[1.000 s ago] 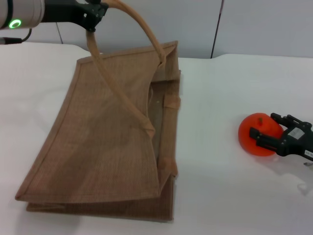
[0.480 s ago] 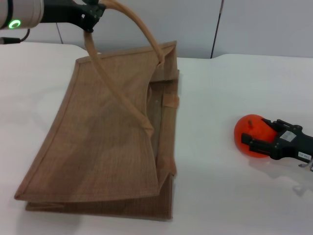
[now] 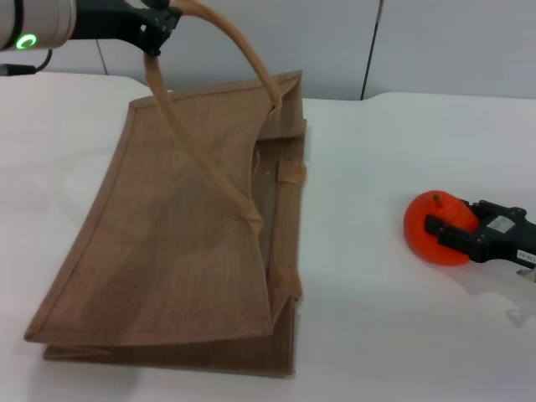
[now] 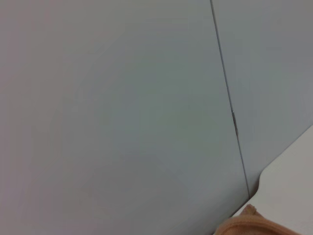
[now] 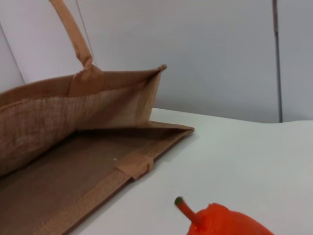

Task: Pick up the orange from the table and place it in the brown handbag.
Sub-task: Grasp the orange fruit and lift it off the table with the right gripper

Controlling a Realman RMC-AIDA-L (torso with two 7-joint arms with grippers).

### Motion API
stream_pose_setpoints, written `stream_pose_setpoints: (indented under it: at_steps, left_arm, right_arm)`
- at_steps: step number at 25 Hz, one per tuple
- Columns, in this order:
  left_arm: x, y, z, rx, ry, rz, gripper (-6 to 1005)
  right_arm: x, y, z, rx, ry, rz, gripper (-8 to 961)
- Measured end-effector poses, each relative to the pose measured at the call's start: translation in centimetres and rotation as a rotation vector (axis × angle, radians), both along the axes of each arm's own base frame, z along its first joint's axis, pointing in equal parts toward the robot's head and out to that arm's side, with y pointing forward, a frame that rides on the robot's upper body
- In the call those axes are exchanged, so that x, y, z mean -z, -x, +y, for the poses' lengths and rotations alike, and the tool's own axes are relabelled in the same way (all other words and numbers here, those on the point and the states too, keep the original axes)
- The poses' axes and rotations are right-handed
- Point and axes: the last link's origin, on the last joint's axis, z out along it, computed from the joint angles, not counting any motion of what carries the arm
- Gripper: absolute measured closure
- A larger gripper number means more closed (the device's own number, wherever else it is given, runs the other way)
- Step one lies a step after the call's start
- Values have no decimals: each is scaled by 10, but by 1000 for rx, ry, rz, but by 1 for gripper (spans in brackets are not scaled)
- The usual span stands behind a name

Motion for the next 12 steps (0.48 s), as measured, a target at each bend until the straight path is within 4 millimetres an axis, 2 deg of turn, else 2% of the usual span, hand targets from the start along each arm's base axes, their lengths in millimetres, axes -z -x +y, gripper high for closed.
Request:
stream_pose_setpoints:
  at_steps: [5, 12]
  left_arm:
    - [0, 0, 0, 0, -4, -1, 877]
    - [-1, -3, 1, 13, -5, -4, 877]
  right_arm:
    - [-4, 2, 1, -18, -23, -8, 352]
    - [-4, 17, 8, -73, -35, -4, 386]
